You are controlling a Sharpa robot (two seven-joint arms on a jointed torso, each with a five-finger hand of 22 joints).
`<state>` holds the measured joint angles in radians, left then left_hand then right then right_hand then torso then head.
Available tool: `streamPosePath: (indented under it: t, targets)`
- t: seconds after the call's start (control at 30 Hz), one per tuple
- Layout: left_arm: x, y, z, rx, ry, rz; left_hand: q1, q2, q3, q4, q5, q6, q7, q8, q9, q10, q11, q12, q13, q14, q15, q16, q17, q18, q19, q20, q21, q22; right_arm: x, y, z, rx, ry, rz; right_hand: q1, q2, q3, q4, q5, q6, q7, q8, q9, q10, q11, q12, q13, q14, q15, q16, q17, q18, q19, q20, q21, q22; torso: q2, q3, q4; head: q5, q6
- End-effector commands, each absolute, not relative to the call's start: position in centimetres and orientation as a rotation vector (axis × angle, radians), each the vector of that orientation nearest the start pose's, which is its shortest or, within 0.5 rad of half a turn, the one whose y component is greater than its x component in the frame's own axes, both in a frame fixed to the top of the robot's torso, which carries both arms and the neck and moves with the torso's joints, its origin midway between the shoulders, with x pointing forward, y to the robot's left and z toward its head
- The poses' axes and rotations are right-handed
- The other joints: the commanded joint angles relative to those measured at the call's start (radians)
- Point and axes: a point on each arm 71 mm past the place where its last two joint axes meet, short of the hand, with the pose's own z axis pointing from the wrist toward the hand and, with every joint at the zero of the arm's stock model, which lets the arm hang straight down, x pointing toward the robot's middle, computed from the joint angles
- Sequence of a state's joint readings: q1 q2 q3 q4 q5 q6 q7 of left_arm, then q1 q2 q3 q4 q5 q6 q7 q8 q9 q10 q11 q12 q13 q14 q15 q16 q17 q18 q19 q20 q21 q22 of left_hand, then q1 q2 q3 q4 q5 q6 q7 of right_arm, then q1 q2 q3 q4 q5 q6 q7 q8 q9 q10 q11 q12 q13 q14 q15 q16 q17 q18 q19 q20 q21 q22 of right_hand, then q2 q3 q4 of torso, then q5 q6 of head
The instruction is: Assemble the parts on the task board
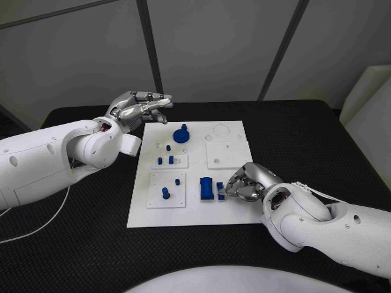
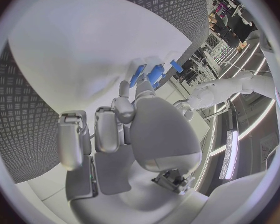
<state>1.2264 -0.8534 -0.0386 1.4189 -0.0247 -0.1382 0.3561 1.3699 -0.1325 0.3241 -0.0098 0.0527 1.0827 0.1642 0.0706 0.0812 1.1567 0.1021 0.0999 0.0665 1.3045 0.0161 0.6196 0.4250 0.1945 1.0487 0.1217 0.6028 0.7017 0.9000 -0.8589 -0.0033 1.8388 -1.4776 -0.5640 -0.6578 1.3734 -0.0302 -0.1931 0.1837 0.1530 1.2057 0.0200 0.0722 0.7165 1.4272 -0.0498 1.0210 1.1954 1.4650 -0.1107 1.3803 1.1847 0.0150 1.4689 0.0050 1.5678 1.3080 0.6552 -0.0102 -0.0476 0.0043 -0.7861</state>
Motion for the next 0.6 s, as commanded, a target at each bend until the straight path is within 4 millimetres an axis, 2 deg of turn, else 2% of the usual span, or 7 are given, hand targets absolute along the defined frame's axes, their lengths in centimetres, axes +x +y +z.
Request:
streamPosePath:
  t: [0.03, 0.23, 0.3, 0.43, 0.5, 0.57, 0.6]
  targets:
    - [51.0, 23.7, -17.1, -1.069, 1.467, -1.602, 0.003, 0.009, -0.007, 0.002, -0.003, -0.005, -0.001, -0.003, -0.001, -0.005, -0.002, -0.002, 0.001, 0.002, 0.000, -0.005, 0.001, -0.013, 0.005, 0.001, -0.006, -0.001, 37.1, -15.4, -25.8, 0.334, 1.818, 0.583, -0.024, 0.000, -0.014, 0.012, 0.007, 0.004, 0.002, -0.005, 0.002, -0.001, 0.001, -0.003, 0.001, 0.038, -0.001, -0.005, 0.000, -0.015, 0.102, -0.005, 0.003, 0.263, 0.000, -0.0004, 0.0003, 0.000, 0.003]
    - [51.0, 23.8, -17.1, -1.069, 1.465, -1.599, 0.003, 0.009, -0.007, 0.002, -0.003, -0.005, -0.001, -0.003, -0.001, -0.005, -0.002, -0.002, 0.001, 0.002, 0.000, -0.005, 0.001, -0.013, 0.005, 0.001, -0.006, -0.001, 36.9, -15.8, -25.2, 0.367, 1.764, 0.655, -0.058, -0.007, -0.032, 0.040, 0.012, -0.009, 0.006, -0.009, -0.001, -0.010, 0.005, -0.030, -0.016, 0.032, 0.002, -0.019, -0.023, -0.015, 0.102, -0.003, 0.003, 0.263, 0.000, -0.0007, -0.0010, 0.001, 0.006]
    - [51.0, 23.9, -17.1, -1.069, 1.463, -1.599, 0.003, 0.009, -0.007, 0.002, -0.003, -0.005, -0.001, -0.003, -0.001, -0.005, -0.002, -0.002, 0.001, 0.002, 0.000, -0.005, 0.001, -0.013, 0.005, 0.001, -0.006, -0.001, 37.2, -16.1, -24.6, 0.388, 1.726, 0.718, -0.062, -0.015, -0.035, 0.049, 0.014, -0.042, 0.015, -0.013, -0.009, -0.018, 0.011, -0.048, -0.026, 0.029, 0.006, -0.028, -0.038, -0.015, 0.102, 0.000, 0.003, 0.263, -0.001, -0.0008, -0.0014, 0.002, 0.008]
    - [51.0, 23.9, -17.1, -1.078, 1.456, -1.602, 0.002, 0.008, -0.010, 0.003, -0.004, -0.006, -0.001, -0.003, -0.001, -0.005, -0.002, -0.002, 0.001, 0.002, 0.000, -0.006, 0.002, -0.013, 0.006, 0.001, -0.007, -0.002, 37.9, -16.7, -23.8, 0.463, 1.714, 0.880, -0.038, -0.019, -0.024, 0.058, 0.008, -0.162, 0.045, -0.011, -0.047, -0.050, 0.036, -0.101, -0.058, 0.025, 0.025, -0.038, -0.046, -0.013, 0.099, 0.015, -0.004, 0.260, -0.002, 0.0003, -0.0010, -0.001, 0.016]
    - [51.1, 24.1, -17.2, -1.110, 1.442, -1.607, 0.000, 0.007, -0.012, 0.003, -0.004, -0.006, -0.002, -0.003, -0.001, -0.005, -0.002, -0.002, 0.001, 0.001, 0.001, -0.006, 0.002, -0.013, 0.005, 0.002, -0.009, -0.003, 38.4, -17.2, -23.4, 0.522, 1.716, 0.973, -0.021, -0.018, -0.020, 0.056, 0.006, -0.198, 0.056, -0.011, -0.062, -0.079, 0.047, -0.149, -0.086, 0.020, 0.035, -0.048, -0.056, -0.003, 0.083, 0.024, -0.049, 0.241, -0.004, -0.0005, 0.0002, -0.005, 0.021]
    - [51.3, 24.2, -17.3, -1.141, 1.425, -1.613, -0.001, 0.005, -0.016, 0.003, -0.004, -0.007, -0.002, -0.004, -0.002, -0.006, -0.002, -0.002, 0.001, -0.003, 0.002, -0.009, 0.002, -0.013, 0.003, 0.002, -0.012, -0.004, 39.2, -17.6, -22.9, 0.569, 1.708, 1.050, -0.001, -0.014, -0.017, 0.049, 0.006, -0.213, 0.064, -0.010, -0.073, -0.139, 0.053, -0.270, -0.164, -0.005, 0.042, -0.104, -0.137, 0.017, 0.050, 0.031, -0.141, 0.202, -0.010, -0.0011, 0.0006, -0.008, 0.029]
    - [51.4, 24.3, -17.3, -1.162, 1.412, -1.616, -0.001, 0.005, -0.020, 0.004, -0.004, -0.008, -0.003, -0.004, -0.002, -0.006, -0.001, -0.002, 0.001, -0.017, 0.004, -0.018, -0.001, -0.014, -0.005, 0.004, -0.019, -0.008, 39.9, -18.0, -22.6, 0.602, 1.697, 1.094, 0.018, -0.011, -0.013, 0.040, 0.010, -0.217, 0.067, -0.010, -0.078, -0.188, 0.058, -0.361, -0.223, -0.029, 0.045, -0.157, -0.209, 0.034, 0.018, 0.037, -0.224, 0.166, -0.013, -0.0017, -0.0001, -0.010, 0.034]
